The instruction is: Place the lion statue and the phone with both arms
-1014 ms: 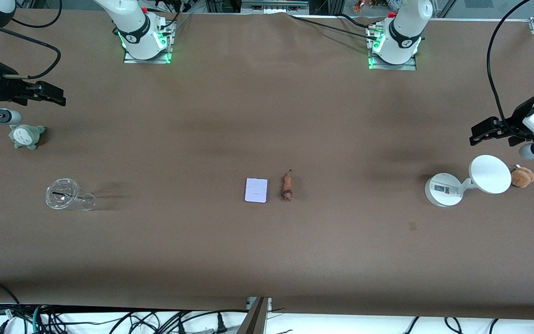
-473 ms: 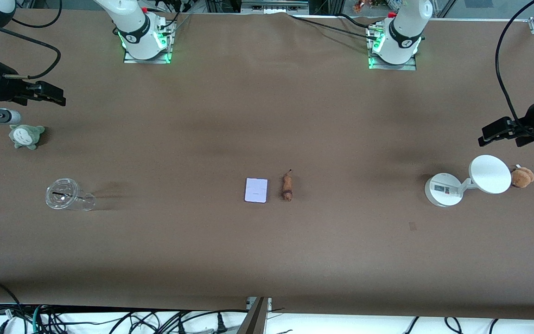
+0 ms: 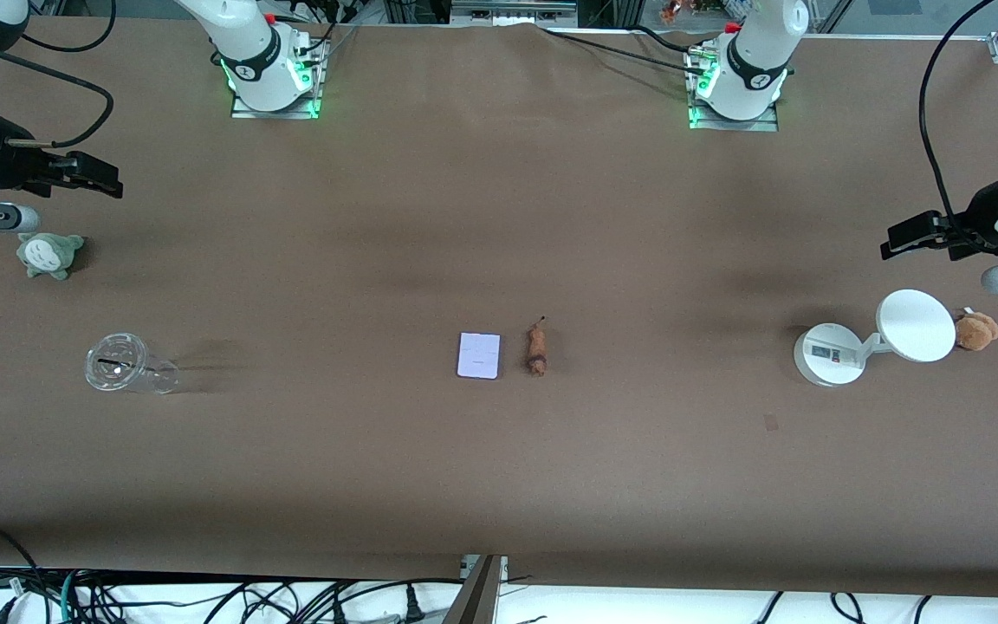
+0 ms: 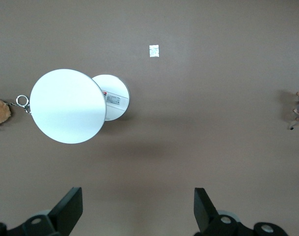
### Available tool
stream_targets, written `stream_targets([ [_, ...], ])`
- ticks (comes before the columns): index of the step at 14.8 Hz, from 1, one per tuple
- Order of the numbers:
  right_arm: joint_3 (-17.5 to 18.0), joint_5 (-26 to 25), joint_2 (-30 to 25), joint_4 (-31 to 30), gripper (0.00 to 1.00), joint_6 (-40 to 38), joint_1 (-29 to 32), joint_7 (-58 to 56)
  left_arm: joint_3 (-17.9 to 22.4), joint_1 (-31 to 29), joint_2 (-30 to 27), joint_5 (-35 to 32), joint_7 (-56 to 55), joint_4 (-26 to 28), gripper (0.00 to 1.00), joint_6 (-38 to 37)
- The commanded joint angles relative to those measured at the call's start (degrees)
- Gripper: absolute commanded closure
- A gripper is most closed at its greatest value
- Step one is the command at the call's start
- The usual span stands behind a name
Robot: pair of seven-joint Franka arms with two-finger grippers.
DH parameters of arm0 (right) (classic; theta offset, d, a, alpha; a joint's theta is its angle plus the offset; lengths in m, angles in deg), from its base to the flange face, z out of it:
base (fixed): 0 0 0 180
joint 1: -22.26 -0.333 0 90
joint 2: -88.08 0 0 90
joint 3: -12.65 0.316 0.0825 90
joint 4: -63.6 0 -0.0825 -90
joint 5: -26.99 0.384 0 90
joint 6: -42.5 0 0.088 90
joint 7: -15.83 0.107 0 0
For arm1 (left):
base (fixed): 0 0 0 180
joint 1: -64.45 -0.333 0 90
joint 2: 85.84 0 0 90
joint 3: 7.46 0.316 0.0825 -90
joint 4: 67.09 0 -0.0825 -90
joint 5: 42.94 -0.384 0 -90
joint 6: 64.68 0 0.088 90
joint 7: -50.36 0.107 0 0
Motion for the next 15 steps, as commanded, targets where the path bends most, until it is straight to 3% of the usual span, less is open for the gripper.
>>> stream_targets([
  [1, -0.1, 0.8, -0.1, 0.6, 0.0, -0.1, 0.1, -0.8, -2.1, 2.0, 2.5, 1.5, -8.8, -1.7, 0.0, -1.4],
  [3, 0.0, 0.8, 0.0, 1.2, 0.0, -0.4, 0.1, -0.8, -3.9, 4.0, 4.8, 1.7, -13.5, -2.2, 0.0, -0.8],
  [9, 0.0, 0.8, 0.1, 1.2, 0.0, -0.3, 0.1, -0.9, -4.1, 12.7, 12.6, 5.7, -25.4, -2.4, 0.0, 8.8],
  [12, 0.0, 0.8, 0.1, 1.2, 0.0, -0.3, 0.1, -0.9, -3.9, 20.3, 16.9, 5.2, -30.2, -2.7, 0.0, 16.1],
  [15, 0.0, 0.8, 0.1, 1.2, 0.0, -0.1, 0.1, -0.8, -4.1, 23.8, 23.9, 5.3, -37.9, -4.4, 0.0, 24.6],
])
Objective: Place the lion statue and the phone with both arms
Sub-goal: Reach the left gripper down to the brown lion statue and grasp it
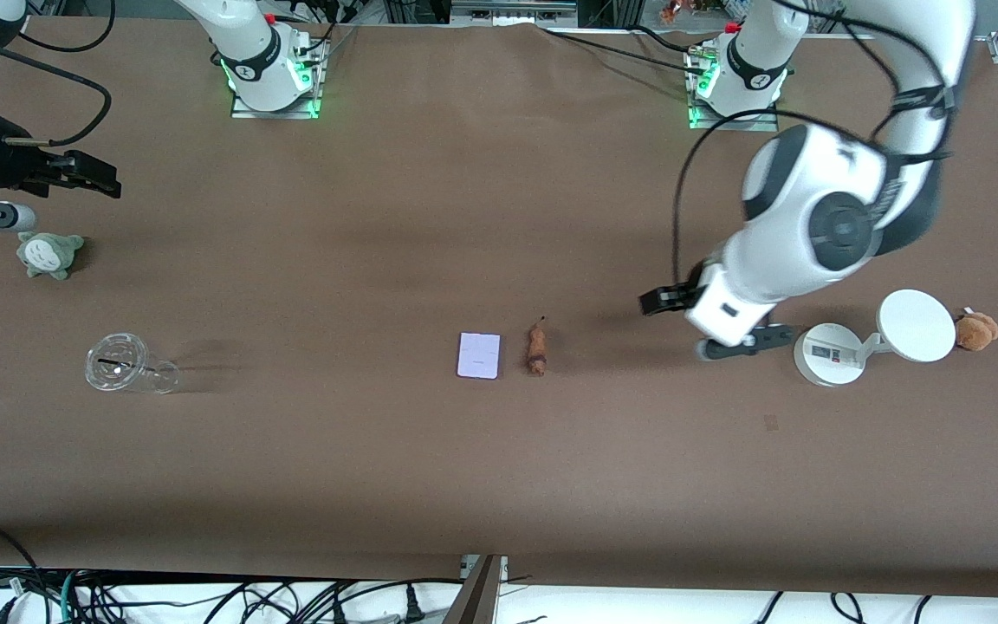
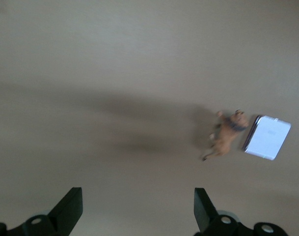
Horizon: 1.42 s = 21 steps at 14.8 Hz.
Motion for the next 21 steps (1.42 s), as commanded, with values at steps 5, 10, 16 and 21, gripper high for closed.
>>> stream_targets([
  [5, 0.0, 0.8, 0.1, 0.8, 0.0, -0.4, 0.1, -0.7, 1.5, 12.1, 15.8, -1.8, -16.2, -12.4, 0.0, 10.5],
  [10, 0.0, 0.8, 0.1, 0.8, 0.0, -0.4, 0.1, -0.6, 1.8, 16.4, 20.6, -12.7, -19.0, -14.9, 0.0, 15.3],
  [16, 0.0, 0.8, 0.1, 0.8, 0.0, -0.4, 0.0, -0.5, 1.7, 16.4, 23.4, -20.8, -18.3, -14.8, 0.0, 20.6],
  [21, 0.0, 0.8, 0.1, 0.8, 0.0, -0.4, 0.0, -0.5, 1.7, 17.4, 25.6, -21.3, -18.2, -14.8, 0.0, 22.2],
])
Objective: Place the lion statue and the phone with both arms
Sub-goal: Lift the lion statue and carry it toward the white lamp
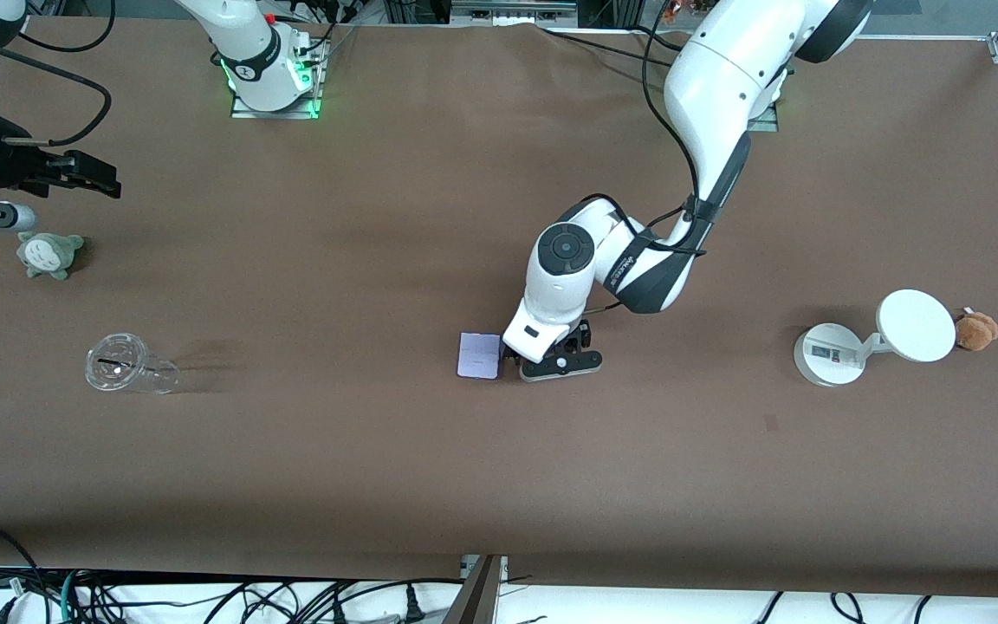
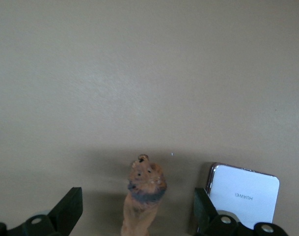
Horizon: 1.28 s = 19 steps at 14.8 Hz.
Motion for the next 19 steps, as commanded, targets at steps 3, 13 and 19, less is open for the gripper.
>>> stream_targets([
  [3, 0.0, 0.8, 0.1, 0.7, 0.0, -0.4, 0.0, -0.5, 0.5, 1.7, 2.3, -1.5, 0.3, -1.9, 0.0, 0.9],
  [13, -0.1, 0.8, 0.1, 0.7, 0.0, -0.3, 0.1, -0.8, 0.4, 0.3, 1.6, -1.0, 6.2, -1.5, 1.0, 0.2],
  [19, -0.1, 0.8, -0.3, 0.7, 0.0, -1.4, 0.1, -0.9, -0.3, -7.2, -9.6, -0.9, 10.1, 9.4, 1.0, -1.0],
])
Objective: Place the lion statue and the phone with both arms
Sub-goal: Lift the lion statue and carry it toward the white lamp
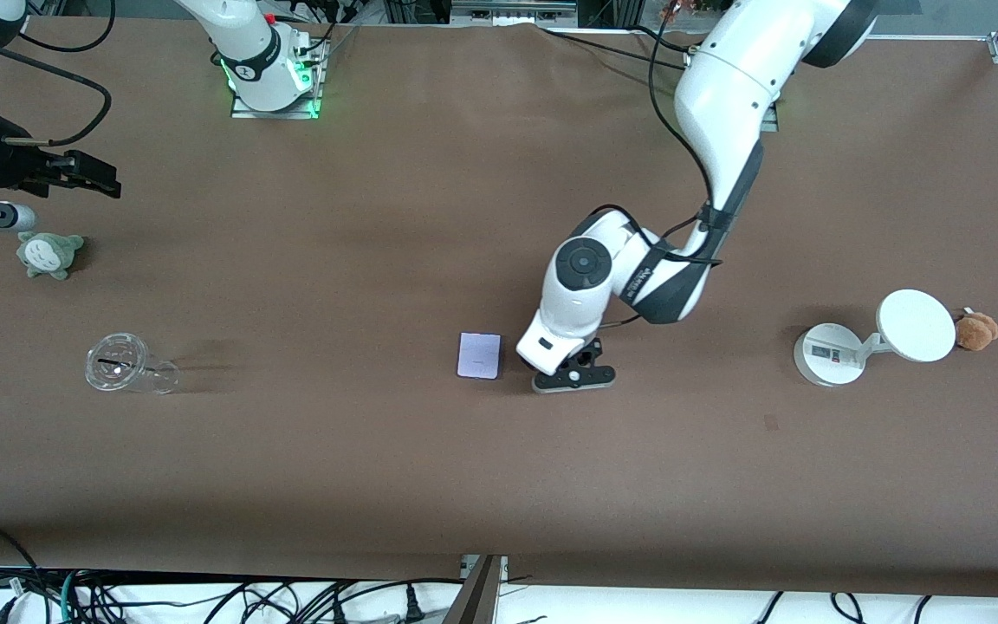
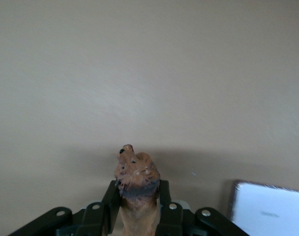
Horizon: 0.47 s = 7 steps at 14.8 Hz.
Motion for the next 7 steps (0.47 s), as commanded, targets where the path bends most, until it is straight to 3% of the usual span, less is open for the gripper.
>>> stream_targets([
  [1, -0.1, 0.8, -0.4, 0.7, 0.0, -2.0, 0.2, -0.8, -1.4, -5.7, -12.0, -0.8, 5.9, 12.9, 1.0, 0.5],
  [5, -0.1, 0.8, -0.4, 0.8, 0.0, -1.9, 0.2, -0.4, -3.5, -14.6, -26.8, -0.8, 15.4, 32.5, 1.0, 4.5],
  [7, 0.1, 0.8, -0.4, 1.0, 0.0, -1.8, 0.0, 0.0, -3.6, -19.3, -29.6, -0.8, 20.9, 38.0, 1.0, 6.7],
])
